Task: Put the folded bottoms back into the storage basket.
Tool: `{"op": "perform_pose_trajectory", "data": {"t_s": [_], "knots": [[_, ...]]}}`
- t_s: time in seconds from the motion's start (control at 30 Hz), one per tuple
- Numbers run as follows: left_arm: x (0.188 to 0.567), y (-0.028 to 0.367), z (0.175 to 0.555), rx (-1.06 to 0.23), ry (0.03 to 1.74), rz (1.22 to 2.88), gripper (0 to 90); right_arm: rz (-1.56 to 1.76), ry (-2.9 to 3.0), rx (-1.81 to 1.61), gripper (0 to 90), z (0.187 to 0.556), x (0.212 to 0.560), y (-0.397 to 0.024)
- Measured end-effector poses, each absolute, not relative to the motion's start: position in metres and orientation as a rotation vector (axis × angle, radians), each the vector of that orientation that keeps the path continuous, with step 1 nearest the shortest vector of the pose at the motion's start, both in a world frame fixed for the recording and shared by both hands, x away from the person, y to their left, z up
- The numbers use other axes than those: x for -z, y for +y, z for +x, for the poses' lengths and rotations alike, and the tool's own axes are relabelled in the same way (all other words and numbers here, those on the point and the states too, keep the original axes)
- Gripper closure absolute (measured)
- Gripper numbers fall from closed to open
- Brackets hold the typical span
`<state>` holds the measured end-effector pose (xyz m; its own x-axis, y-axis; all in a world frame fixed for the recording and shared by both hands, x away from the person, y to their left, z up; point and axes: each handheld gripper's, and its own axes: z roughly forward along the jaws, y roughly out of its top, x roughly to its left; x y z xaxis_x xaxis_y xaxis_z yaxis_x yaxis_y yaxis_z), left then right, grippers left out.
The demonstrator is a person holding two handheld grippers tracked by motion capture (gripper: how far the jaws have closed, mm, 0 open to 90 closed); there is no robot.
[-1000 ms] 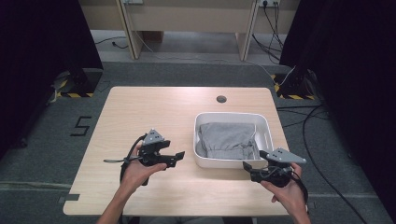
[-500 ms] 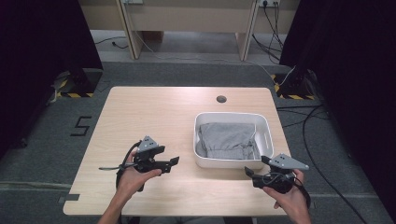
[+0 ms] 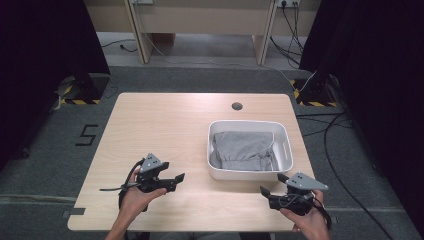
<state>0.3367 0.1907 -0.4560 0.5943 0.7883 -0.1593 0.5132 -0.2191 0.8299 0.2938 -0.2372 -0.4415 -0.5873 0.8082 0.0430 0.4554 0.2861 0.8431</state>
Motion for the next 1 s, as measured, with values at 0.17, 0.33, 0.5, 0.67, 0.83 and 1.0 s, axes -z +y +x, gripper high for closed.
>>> {"op": "perform_pose_trajectory", "data": {"t_s": [0.17, 0.33, 0.5, 0.67, 0.83, 1.0], "knots": [[0.461, 0.193, 0.334, -0.373, 1.043, 1.877, 20.2, 1.130, 2.167, -1.209, 23.5, 0.290, 0.446, -0.238], [0.467, 0.194, 0.332, -0.373, 1.038, 1.879, 15.6, 1.118, 2.171, -1.204, 23.2, 0.288, 0.452, -0.237], [0.475, 0.197, 0.329, -0.371, 1.042, 1.880, 15.0, 1.116, 2.174, -1.201, 21.4, 0.287, 0.458, -0.237], [0.484, 0.200, 0.326, -0.362, 1.043, 1.892, 15.0, 1.134, 2.172, -1.201, 20.1, 0.287, 0.465, -0.239], [0.492, 0.206, 0.322, -0.374, 1.058, 1.906, 15.0, 1.137, 2.165, -1.198, 18.8, 0.287, 0.473, -0.242], [0.501, 0.211, 0.317, -0.387, 1.067, 1.923, 15.0, 1.162, 2.163, -1.194, 18.3, 0.287, 0.482, -0.245]]}}
